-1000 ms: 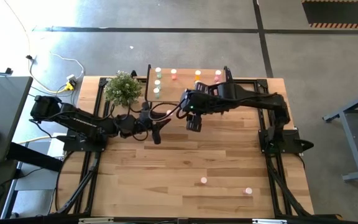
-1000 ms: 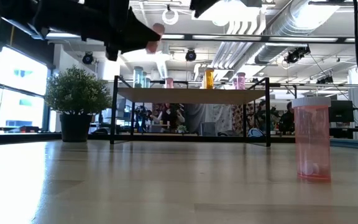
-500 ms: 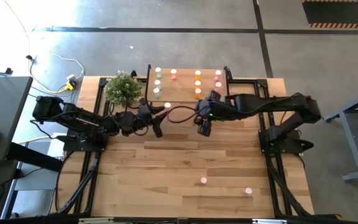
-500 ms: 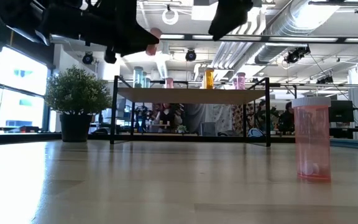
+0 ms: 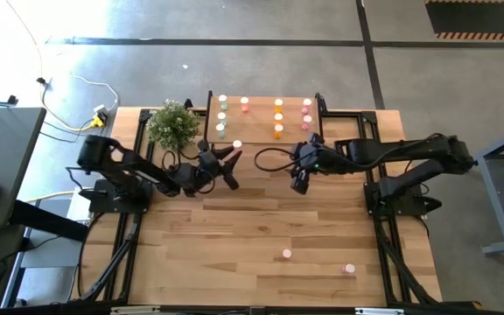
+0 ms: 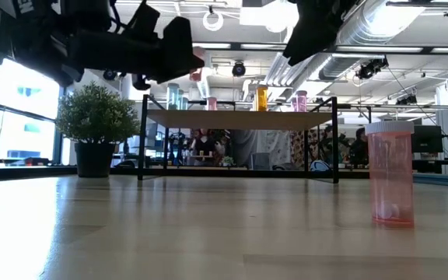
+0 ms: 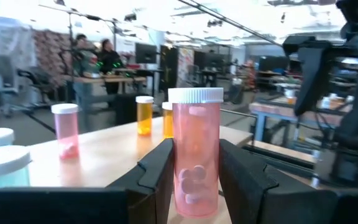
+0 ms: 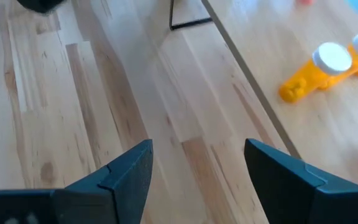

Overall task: Pick and place medicine bottles onto shelf by color
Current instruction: Put the top pink pill bottle on the shelf aligned with the other pink pill bottle

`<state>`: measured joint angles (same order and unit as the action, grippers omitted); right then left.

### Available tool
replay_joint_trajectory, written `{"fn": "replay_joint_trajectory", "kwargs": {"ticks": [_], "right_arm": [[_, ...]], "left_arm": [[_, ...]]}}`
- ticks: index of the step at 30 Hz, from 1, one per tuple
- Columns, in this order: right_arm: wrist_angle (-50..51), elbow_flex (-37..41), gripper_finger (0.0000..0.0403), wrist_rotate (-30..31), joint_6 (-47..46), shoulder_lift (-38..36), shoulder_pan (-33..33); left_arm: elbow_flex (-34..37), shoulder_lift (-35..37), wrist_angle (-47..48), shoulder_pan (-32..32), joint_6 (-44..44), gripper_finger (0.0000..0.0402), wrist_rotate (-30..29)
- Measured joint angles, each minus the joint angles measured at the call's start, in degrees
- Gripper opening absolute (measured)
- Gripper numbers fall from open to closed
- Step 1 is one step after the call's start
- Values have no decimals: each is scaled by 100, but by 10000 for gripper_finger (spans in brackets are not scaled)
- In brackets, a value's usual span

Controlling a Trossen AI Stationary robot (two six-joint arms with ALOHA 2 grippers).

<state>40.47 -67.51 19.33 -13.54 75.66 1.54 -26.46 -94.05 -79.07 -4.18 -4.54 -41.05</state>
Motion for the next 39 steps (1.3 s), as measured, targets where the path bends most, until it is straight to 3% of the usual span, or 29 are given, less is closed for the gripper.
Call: {"fn": "replay_joint_trajectory", "kwargs": {"ticks": [7, 11, 17, 22, 31, 39], "right_arm": [[-31, 0, 245, -10, 96, -33, 2], [-20, 0, 245, -24, 203, -33, 1], [-17, 0, 245, -24, 358, -33, 2], [4, 0, 245, -52, 499, -33, 0], [2, 0, 245, -87, 503, -33, 0], [6, 0, 245, -87, 610, -33, 2]], "left_arm": [[-253, -764, -500, 22, -216, 106, -254], [-558, -1065, -567, 52, -653, 106, -721], [-782, -1309, -1037, 43, -802, 106, -958], [-986, -1540, -1047, -91, -638, 106, -1125], [-1591, -1937, -1051, -304, -1143, 106, -1424], [-1641, -1964, -1030, -625, -917, 106, -1518]]}}
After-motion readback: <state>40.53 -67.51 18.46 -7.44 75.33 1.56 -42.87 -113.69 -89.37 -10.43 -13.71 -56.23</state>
